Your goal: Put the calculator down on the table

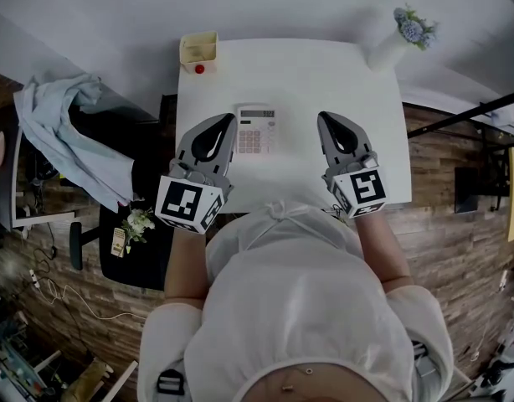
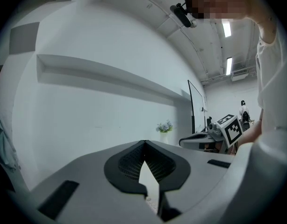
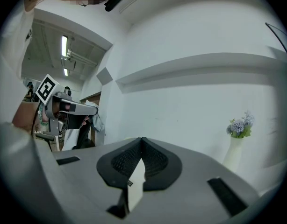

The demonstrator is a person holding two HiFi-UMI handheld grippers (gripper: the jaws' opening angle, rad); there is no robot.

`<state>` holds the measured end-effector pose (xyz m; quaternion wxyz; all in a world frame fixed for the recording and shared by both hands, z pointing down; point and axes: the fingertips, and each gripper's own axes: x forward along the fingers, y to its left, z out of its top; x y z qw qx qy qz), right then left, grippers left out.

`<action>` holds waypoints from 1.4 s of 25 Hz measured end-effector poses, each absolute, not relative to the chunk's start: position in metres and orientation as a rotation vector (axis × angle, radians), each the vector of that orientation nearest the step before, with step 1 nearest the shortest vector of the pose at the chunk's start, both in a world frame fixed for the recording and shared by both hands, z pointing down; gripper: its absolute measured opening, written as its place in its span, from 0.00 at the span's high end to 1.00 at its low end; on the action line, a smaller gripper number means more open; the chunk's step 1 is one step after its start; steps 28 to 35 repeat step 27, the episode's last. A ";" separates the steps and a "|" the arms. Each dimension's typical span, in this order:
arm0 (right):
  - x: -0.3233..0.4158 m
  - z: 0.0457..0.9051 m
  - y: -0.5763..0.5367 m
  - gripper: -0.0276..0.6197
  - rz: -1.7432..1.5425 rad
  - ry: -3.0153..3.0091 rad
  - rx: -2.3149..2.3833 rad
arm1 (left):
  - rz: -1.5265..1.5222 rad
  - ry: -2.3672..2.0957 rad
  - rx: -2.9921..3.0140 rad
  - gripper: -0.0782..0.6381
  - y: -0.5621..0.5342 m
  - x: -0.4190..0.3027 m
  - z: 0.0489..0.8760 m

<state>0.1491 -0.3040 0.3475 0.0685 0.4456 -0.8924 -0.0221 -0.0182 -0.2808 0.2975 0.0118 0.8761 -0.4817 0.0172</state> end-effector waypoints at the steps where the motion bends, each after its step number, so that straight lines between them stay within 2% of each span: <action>1: 0.148 0.348 -0.304 0.95 -0.062 -2.688 1.344 | 0.052 -1.505 2.729 0.87 -0.280 -0.019 0.297; 35: 0.140 0.347 -0.298 0.95 -0.051 -2.663 1.390 | -0.003 -1.501 2.688 0.87 -0.282 -0.031 0.302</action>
